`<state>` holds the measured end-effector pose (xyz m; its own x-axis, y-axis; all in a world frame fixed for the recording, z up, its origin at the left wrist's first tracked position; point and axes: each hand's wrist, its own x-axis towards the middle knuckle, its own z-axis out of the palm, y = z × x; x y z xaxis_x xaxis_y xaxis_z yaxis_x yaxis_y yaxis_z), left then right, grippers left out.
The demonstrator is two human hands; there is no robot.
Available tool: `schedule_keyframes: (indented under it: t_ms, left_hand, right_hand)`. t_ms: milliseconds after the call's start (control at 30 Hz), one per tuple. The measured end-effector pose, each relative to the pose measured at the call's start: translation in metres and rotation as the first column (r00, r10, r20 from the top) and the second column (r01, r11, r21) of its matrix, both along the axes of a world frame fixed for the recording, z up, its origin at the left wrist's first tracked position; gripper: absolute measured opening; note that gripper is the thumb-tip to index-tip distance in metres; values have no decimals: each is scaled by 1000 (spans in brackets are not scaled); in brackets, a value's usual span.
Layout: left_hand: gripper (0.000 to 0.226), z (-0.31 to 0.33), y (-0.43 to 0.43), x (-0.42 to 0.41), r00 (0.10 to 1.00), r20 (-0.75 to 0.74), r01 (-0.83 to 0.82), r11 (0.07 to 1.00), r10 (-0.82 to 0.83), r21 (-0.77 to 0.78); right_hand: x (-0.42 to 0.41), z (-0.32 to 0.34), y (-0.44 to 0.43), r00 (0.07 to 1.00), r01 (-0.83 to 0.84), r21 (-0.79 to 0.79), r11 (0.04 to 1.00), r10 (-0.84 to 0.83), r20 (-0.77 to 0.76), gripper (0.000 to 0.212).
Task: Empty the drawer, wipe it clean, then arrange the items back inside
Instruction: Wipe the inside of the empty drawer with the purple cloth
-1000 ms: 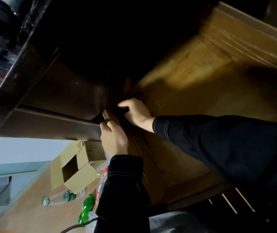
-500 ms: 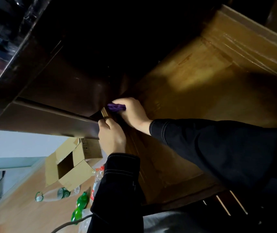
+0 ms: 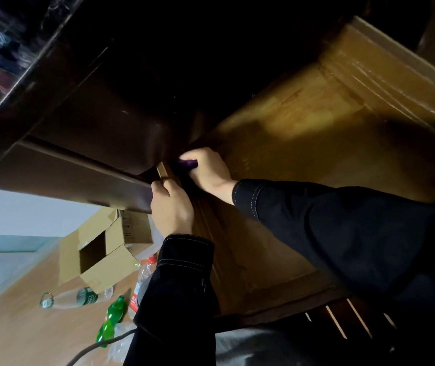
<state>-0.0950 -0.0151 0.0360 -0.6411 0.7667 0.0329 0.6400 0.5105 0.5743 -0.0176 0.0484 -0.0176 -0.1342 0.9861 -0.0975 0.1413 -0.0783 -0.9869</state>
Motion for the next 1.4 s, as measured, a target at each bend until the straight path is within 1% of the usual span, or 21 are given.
schedule_keyframes:
  t_ms: [67, 100, 133, 200, 233, 367, 433, 533, 567, 700, 767, 833, 867, 900, 1000, 1067, 1133, 1200, 1333, 1367, 1400]
  left_hand:
    - [28, 1, 1, 0, 1000, 0, 0, 1000, 0, -2]
    - [28, 2, 0, 1, 1000, -1, 2, 1000, -2, -4]
    - [27, 2, 1, 1, 1000, -3, 5, 1000, -5, -5]
    - [27, 2, -1, 1, 1000, -5, 8, 1000, -8, -4]
    - [26, 1, -1, 1, 1000, -6, 8, 1000, -8, -2]
    - [26, 1, 0, 1, 1000, 6, 5, 1000, -5, 7]
    - [26, 2, 0, 3, 1000, 1, 9, 1000, -9, 2]
    - [26, 3, -1, 2, 1000, -10, 14, 1000, -14, 7]
    - [26, 2, -1, 2, 1000, -12, 11, 1000, -11, 8]
    - [25, 2, 0, 1, 1000, 20, 2, 1000, -3, 8]
    - [25, 3, 0, 2, 1000, 14, 9, 1000, -9, -4]
    - [25, 4, -1, 2, 1000, 9, 15, 1000, -15, -8]
    - [25, 4, -1, 3, 1000, 9, 16, 1000, -16, -9]
    - [25, 4, -1, 3, 1000, 10, 16, 1000, -16, -11]
    - [25, 4, -1, 3, 1000, 20, 8, 1000, -8, -9]
    - [25, 5, -1, 3, 1000, 22, 18, 1000, -18, -6]
    - [25, 6, -2, 3, 999, 19, 31, 1000, -30, -7]
    - [25, 6, -3, 3, 999, 19, 34, 999, -34, -5]
    - [25, 6, -2, 4, 999, 33, 20, 1000, -20, 2]
    - [24, 6, -2, 4, 999, 31, 20, 1000, -20, 2]
    - [23, 6, -2, 4, 999, 27, 22, 1000, -22, 2]
  right_hand:
    - [-5, 5, -4, 997, 47, 53, 997, -43, -68, 38]
    - [-4, 1, -7, 997, 41, 61, 997, -37, -69, 37]
    - [0, -5, -9, 999, 14, 42, 999, -12, -41, 35]
    - [8, -16, -6, 998, -42, -58, 997, 44, 36, 37]
    - [9, -16, -2, 998, -44, -83, 996, 47, 37, 39]
    - [-4, 5, 0, 995, 26, 48, 998, -21, -101, 39]
    - [-2, -3, -6, 997, 20, 70, 997, -15, -72, 31]
    - [8, -16, -6, 999, -31, -54, 998, 32, 19, 36]
    - [7, -14, -5, 999, -34, -62, 997, 34, 7, 37]
    - [-2, 1, -9, 992, 25, 59, 998, -17, -124, 40]
    - [4, -8, -15, 996, 6, 64, 998, 0, -89, 42]
    - [12, -16, -14, 998, -58, -1, 998, 58, 5, 44]
    - [13, -16, -11, 998, -66, -29, 997, 67, 20, 43]
    - [10, -11, -9, 999, -52, -29, 998, 52, 5, 42]
    - [-2, 6, -10, 994, 23, 51, 998, -17, -110, 36]
    - [0, 1, -14, 994, 7, 71, 997, 0, -106, 36]
    - [8, -9, -13, 999, -47, -8, 999, 46, -29, 41]
    - [10, -12, -9, 998, -58, -72, 996, 57, -16, 42]
    - [1, 2, -11, 989, -8, 56, 998, 16, -145, 36]
    - [2, 0, -13, 988, -14, 59, 998, 23, -152, 38]
    - [5, -5, -15, 992, -27, 57, 998, 34, -120, 41]
